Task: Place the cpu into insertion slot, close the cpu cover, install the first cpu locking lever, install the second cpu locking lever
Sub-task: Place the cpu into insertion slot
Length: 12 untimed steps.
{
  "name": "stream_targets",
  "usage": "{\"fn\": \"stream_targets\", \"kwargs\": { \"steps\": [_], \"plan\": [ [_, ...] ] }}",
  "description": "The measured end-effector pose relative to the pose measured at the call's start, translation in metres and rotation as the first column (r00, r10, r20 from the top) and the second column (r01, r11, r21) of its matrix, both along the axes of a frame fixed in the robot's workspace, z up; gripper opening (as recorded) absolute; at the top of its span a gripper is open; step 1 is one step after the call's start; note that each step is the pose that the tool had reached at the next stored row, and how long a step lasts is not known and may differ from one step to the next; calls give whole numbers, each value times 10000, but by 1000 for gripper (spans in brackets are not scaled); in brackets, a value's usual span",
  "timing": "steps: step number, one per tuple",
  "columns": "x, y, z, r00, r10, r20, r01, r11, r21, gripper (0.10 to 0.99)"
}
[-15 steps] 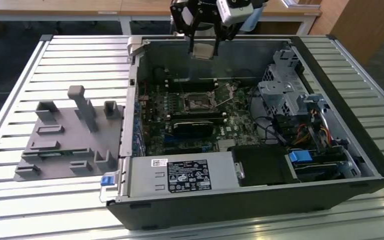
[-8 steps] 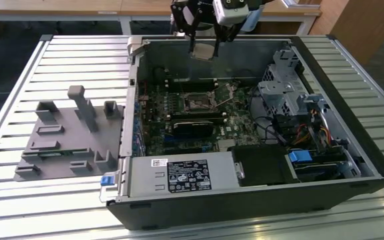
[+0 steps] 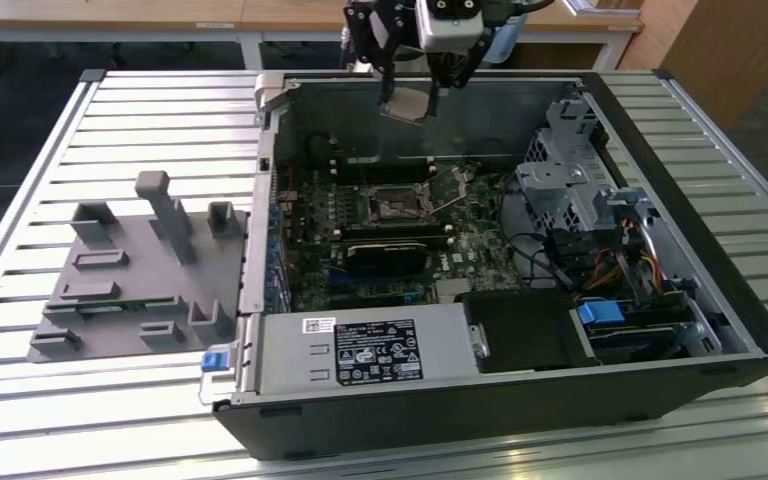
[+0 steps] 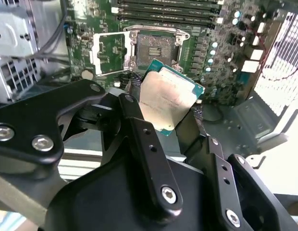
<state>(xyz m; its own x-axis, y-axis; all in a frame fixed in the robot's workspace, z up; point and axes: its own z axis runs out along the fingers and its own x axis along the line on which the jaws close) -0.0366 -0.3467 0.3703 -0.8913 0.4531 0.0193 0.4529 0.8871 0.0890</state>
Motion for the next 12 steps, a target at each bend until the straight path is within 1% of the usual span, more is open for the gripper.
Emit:
{"fn": "stream_targets", "kwargs": {
  "steps": [3,6,9,12],
  "plan": [
    [0,0,-6,9987,-504,0,504,9987,0,541],
    [0,0,-12,9949,-1008,1,1008,9949,1,541],
    [0,0,-17,9885,-1509,1,1509,9885,1,541],
    [0,0,-21,9804,-1969,1,1969,9804,2,541]
  ]
}}
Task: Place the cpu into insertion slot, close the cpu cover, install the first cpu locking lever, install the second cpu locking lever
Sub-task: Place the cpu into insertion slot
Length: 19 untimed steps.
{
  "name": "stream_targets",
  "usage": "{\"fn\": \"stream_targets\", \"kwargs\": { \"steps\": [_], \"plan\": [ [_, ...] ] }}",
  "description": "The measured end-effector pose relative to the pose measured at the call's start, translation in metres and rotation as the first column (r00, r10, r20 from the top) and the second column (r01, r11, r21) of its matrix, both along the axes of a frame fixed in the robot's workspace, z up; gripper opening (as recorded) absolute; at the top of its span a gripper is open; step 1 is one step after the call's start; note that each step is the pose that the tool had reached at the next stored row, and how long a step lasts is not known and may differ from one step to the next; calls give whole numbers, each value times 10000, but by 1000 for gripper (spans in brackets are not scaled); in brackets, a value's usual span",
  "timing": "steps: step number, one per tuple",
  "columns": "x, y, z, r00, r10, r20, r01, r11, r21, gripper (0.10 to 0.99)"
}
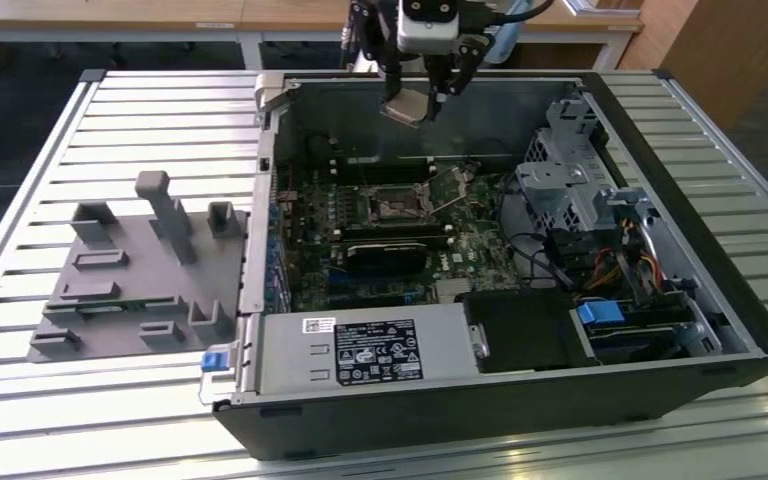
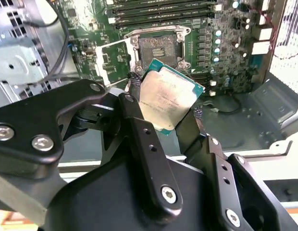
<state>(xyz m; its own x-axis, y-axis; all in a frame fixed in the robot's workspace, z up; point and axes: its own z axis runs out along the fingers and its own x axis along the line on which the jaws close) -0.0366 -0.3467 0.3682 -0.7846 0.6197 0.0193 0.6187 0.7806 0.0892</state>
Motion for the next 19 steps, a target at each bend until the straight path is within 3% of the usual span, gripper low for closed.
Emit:
{"fn": "stream_targets", "kwargs": {
  "steps": [9,19],
  "plan": [
    [-1,0,-12,9939,-1104,-1,1104,9939,-1,541],
    [-2,0,-26,9755,-2202,-1,2202,9755,-1,541]
  ]
}}
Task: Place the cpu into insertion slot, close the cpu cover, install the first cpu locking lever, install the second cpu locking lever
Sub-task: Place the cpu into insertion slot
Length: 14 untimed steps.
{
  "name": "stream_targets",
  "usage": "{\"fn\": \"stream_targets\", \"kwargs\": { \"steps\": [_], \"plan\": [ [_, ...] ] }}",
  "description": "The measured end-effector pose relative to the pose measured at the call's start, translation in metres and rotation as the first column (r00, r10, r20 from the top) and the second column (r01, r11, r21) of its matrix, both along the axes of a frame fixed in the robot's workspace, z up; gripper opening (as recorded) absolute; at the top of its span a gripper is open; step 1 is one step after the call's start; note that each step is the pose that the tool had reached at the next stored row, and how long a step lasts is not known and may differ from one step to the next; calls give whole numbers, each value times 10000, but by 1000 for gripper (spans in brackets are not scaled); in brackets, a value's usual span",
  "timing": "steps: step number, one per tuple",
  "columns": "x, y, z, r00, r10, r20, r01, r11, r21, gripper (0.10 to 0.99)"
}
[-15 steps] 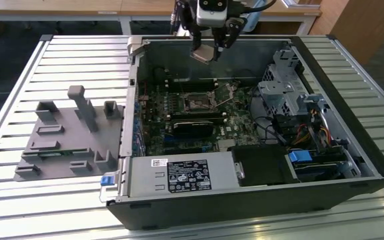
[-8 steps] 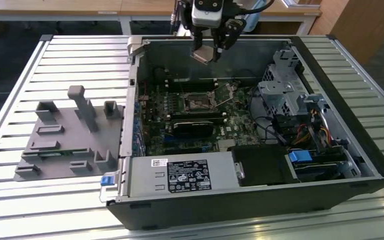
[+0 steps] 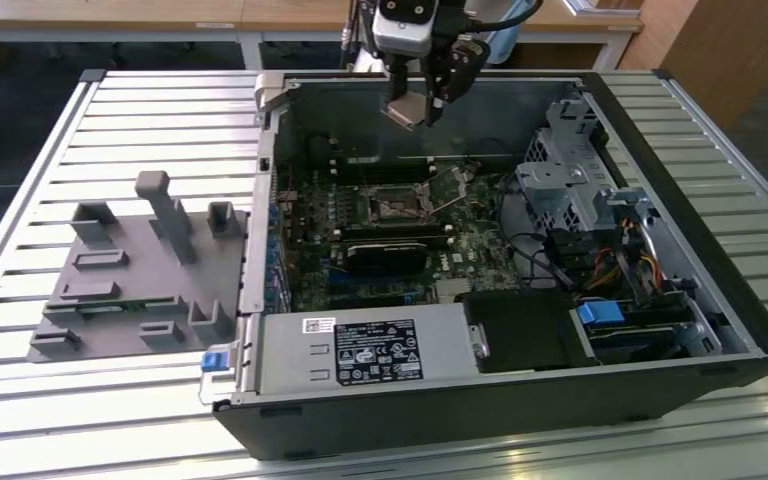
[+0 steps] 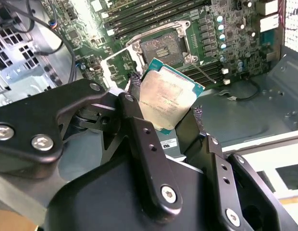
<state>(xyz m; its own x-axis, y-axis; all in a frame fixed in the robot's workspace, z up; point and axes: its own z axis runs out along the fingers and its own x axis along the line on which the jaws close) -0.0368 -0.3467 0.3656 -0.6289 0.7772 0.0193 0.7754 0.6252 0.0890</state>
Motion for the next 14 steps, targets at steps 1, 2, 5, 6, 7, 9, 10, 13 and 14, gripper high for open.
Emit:
{"fn": "stream_targets", "kwargs": {
  "steps": [1,2,5,6,7,9,10,13,14],
  "plan": [
    [0,0,-2,10000,-86,0,86,10000,0,541],
    [0,0,-3,9998,-174,0,174,9998,0,541],
    [0,0,-8,9988,-480,0,480,9988,0,541],
    [0,0,-9,9982,-592,0,592,9982,0,541],
    [0,0,-10,9976,-686,0,686,9976,0,541],
    [0,0,-12,9962,-866,0,866,9962,0,541],
    [0,0,-14,9954,-963,0,963,9954,0,541],
    [-1,0,-16,9920,-1261,0,1261,9920,-1,541],
    [-2,0,-17,9907,-1358,0,1358,9907,-1,541]
  ]
}}
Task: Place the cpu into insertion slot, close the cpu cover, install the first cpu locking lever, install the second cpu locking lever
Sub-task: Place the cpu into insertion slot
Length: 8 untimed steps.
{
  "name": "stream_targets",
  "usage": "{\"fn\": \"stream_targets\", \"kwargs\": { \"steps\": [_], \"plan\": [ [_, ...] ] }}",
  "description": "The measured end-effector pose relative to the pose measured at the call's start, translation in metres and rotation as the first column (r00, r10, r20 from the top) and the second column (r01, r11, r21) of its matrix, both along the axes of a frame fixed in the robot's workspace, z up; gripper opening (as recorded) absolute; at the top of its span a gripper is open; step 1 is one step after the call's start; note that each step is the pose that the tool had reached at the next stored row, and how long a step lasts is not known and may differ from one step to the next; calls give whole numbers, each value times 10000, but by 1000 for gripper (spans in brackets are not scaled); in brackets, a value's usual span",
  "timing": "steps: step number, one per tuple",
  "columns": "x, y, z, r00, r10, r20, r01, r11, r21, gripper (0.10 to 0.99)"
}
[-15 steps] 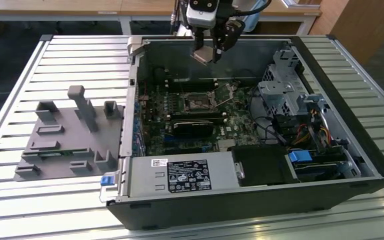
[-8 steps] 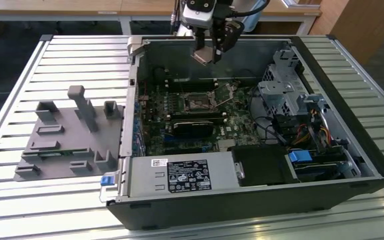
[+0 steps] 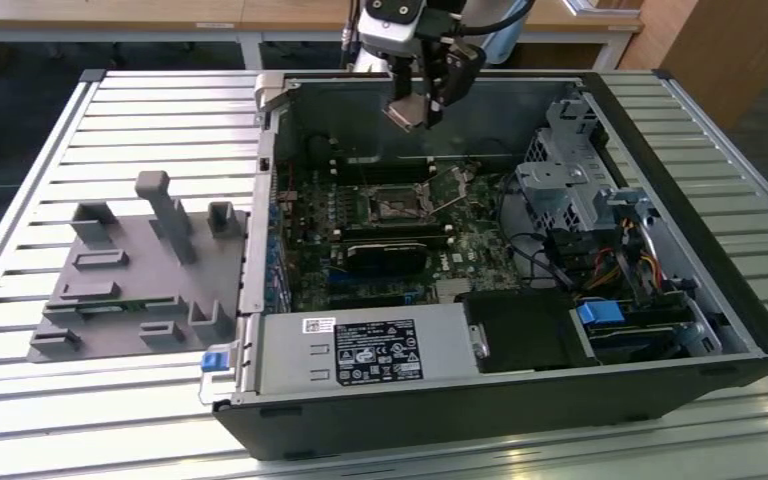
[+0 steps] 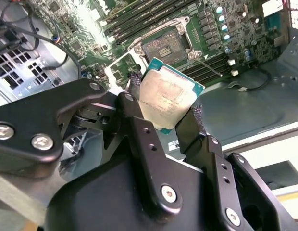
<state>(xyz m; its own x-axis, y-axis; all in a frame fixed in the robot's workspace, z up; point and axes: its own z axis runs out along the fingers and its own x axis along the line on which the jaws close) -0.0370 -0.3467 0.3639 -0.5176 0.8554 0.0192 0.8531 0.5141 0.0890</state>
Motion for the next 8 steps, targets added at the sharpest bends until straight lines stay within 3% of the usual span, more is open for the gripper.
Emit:
{"fn": "stream_targets", "kwargs": {
  "steps": [5,8],
  "plan": [
    [-5,0,-3,9985,-551,0,551,9985,0,541],
    [-5,0,-8,9943,-1064,1,1064,9943,1,541]
  ]
}}
